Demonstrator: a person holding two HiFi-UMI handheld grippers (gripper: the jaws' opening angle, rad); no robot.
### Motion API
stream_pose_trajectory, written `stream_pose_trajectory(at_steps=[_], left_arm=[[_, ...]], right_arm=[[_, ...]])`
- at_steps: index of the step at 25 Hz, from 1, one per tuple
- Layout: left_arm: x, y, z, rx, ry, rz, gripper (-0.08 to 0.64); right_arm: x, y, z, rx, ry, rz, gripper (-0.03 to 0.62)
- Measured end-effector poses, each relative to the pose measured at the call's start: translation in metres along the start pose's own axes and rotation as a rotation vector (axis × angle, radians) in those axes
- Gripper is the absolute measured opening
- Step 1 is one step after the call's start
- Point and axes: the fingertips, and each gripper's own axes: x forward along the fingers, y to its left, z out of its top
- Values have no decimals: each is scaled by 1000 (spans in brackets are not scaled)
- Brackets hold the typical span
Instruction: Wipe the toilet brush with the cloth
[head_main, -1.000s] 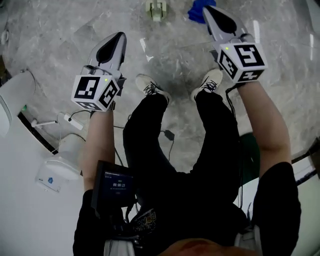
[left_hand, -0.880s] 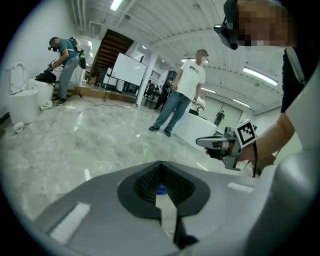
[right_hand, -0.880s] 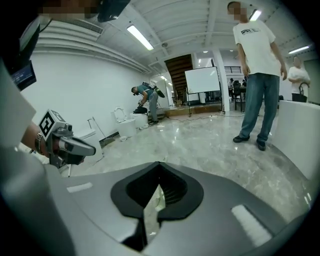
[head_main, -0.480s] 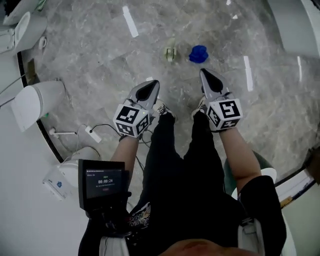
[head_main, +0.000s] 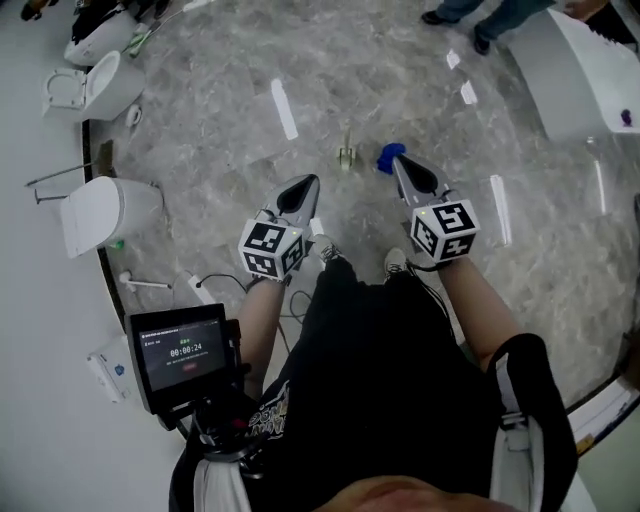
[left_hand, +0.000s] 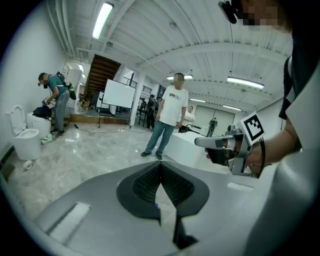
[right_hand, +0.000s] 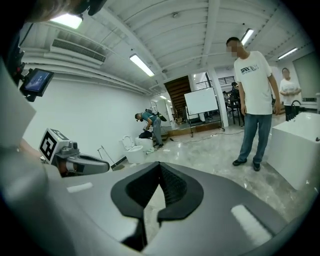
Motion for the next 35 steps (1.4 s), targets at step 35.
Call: stream_pose_trajectory(at_steps=[35], left_arm=[[-99, -57, 44, -21, -192, -57, 0]], right_arm=[[-101, 91, 25, 12, -157, -40, 2]])
